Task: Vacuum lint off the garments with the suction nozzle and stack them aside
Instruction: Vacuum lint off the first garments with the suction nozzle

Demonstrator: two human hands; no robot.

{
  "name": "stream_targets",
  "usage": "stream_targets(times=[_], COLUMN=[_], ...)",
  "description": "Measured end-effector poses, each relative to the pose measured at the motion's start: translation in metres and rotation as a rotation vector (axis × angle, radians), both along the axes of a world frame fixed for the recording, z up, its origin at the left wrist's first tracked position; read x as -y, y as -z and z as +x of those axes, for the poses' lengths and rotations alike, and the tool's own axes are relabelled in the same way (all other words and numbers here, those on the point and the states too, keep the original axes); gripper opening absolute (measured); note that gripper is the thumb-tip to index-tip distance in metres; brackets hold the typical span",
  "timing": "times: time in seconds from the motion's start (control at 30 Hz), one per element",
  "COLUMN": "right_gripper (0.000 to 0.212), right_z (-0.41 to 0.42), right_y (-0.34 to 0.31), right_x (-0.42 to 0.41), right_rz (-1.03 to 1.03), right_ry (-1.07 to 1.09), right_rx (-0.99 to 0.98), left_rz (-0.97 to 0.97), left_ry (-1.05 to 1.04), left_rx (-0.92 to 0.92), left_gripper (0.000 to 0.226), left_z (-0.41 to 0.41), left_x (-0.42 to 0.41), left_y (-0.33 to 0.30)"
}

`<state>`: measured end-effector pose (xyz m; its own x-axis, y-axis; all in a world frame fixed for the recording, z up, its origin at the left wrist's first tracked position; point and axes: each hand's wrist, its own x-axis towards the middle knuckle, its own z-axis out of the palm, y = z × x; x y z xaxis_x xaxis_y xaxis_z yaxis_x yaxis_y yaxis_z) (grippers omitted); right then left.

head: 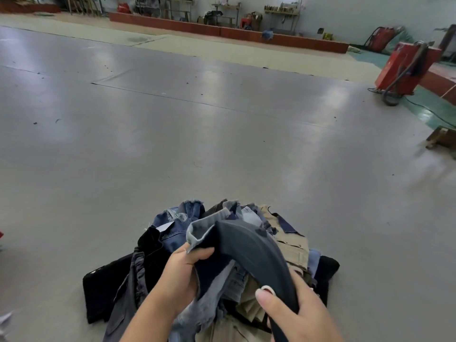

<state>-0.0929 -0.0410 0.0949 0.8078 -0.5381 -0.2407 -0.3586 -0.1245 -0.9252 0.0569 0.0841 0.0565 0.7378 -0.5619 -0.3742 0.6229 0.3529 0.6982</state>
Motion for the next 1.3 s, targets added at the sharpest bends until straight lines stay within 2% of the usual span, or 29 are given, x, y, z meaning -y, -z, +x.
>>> stream_targets(times=[0.07,0.2,0.37,0.53,0.7,0.83,0.93,1.03,1.1,1.17,1.3], right_gripper=[0.029,0.026,0.028,0.033,0.022,0.034,0.04,0.024,0.019,0.023,0.05], right_z=[0.003,0.008,-0.008,-0.01,0.007,-0.003,-0.007,0.002,0.006,0.002,-0.015], right_y=[0.002,-0.007,-0.003,0.009,-0.008,-0.006,-0.005,-0.006,-0.01,-0.011,-0.016], right_x=[0.001,0.02,0.029,0.009,0.027,0.026,0.013,0.019,0.03,0.04,0.047], right_rz=[0.038,0.062,0.061,0.053,0.013,0.099,0.177,0.161,0.102,0.069,0.095], right_ry=[0.009,0.107,0.201,0.037,0.038,0.083,0.012,0.01,0.067,0.122,0.171], right_rx=[0.004,0.007,0.022,0.021,0.025,0.045,0.017,0.002,0.005,0.036,0.075], left_rz=[0.007,-0.012,0.049,0.239,0.176,0.154,0.229,0.321,0.3,0.281,0.273], left_ry=[0.032,0.106,0.043,0.067,0.042,0.035,0.054,0.059,0.02,0.01,-0.033], left_rx=[0.018,0.013,0.071,0.144,0.105,0.114,0.148,0.19,0.197,0.199,0.251], left_gripper=[0.039,0.048,0.032,0.022,0.033,0.038,0.029,0.025,0.013,0.02,0.03], left_z=[-0.001,-0.005,0.002,0.0,-0.004,0.003,0.002,0.001,0.001,0.004,0.011], left_x=[-0.001,-0.006,-0.005,0.003,0.0,0.001,0.003,0.001,0.0,0.0,0.004], left_y=[0.002,0.004,0.003,0.005,0.005,0.006,0.01,0.012,0.01,0.005,-0.001])
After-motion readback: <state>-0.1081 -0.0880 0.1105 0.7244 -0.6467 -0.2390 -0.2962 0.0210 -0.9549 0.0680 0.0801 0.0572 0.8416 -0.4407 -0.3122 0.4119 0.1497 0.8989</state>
